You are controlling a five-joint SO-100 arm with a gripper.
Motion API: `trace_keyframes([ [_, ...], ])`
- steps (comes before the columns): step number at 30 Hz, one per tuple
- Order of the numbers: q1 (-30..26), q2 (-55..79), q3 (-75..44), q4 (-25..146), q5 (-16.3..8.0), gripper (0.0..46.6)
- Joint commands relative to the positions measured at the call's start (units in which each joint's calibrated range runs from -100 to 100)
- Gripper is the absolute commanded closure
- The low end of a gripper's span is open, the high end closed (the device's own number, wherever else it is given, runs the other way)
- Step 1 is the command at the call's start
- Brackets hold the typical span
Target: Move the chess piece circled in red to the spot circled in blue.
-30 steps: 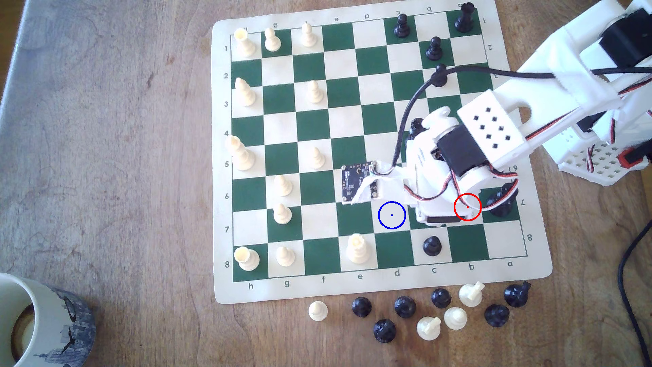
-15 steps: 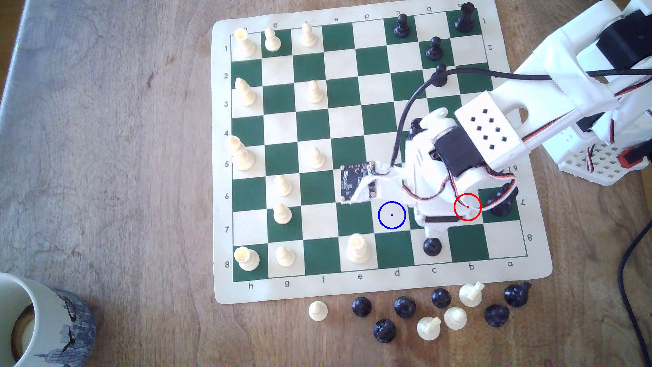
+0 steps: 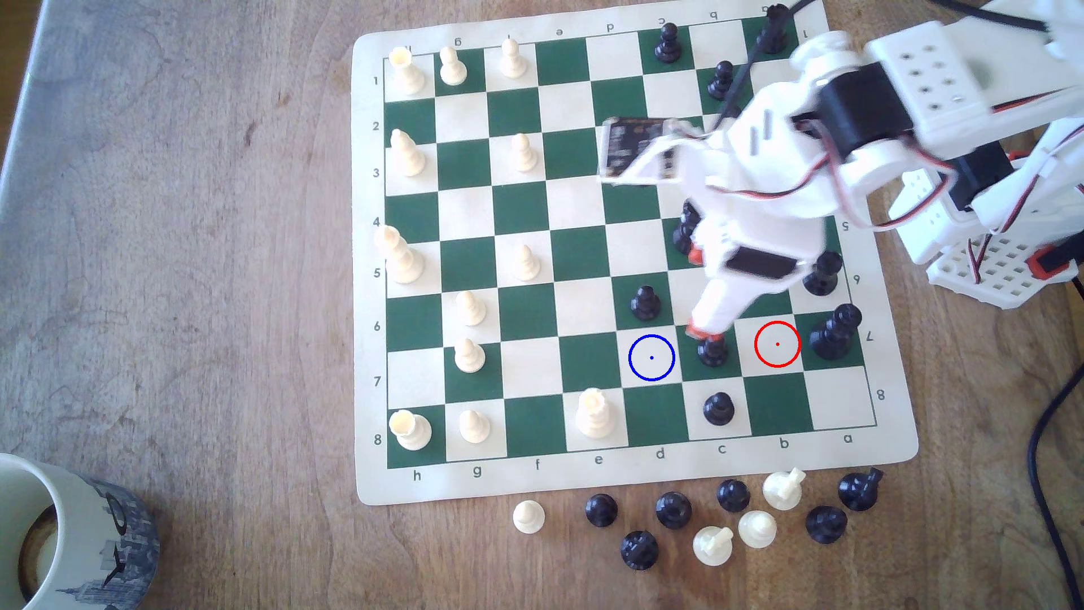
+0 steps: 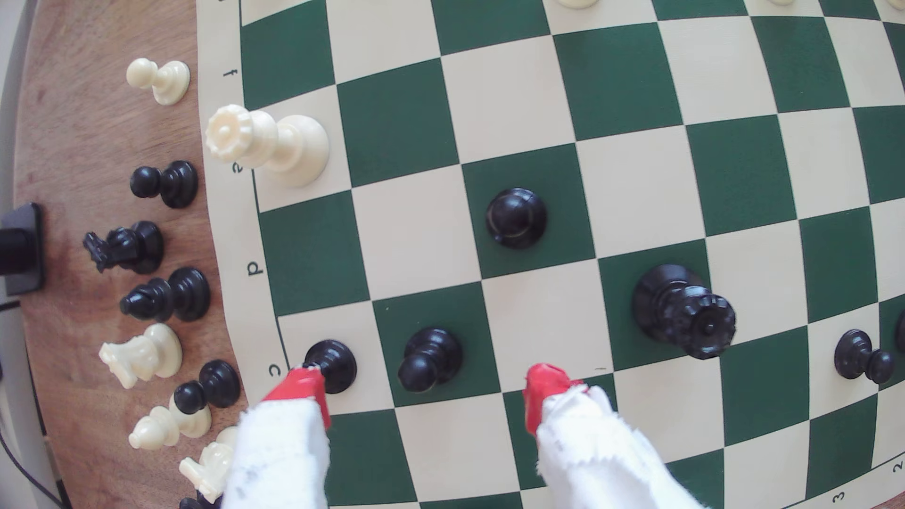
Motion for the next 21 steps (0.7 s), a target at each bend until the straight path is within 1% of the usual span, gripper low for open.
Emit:
trace_keyframes([
  [1,3.1,-16.4,8.3,-4.9,1.7,25.9],
  [4,6.0,-23.9,16.4,-11.7,3.1,29.2],
  [5,8.6,-29.3,22.6,-18.0,4.6,32.0],
  [6,9.8,-32.7,25.9,-21.5,5.4,36.2],
  [7,10.6,-35.6,28.7,-24.8,6.1,39.3],
  [8,11.6,-38.6,31.9,-29.3,6.3,41.6],
  [9,13.3,-43.2,36.8,-38.7,6.6,46.4],
  [13,16.2,-47.4,43.0,-57.4,8.0,46.4],
  [14,17.7,-48.6,44.8,-66.8,8.2,46.4],
  [16,18.7,-48.9,46.9,-77.7,8.2,46.4],
  [17,18.8,-48.8,47.5,-81.8,8.6,46.4],
  [18,18.7,-48.7,48.8,-90.8,9.4,46.4],
  [19,18.7,-48.8,49.5,-94.9,10.6,46.4],
  [20,18.7,-48.8,50.5,-99.5,11.1,46.4],
  [21,18.8,-49.6,53.7,-109.2,11.1,46.4],
])
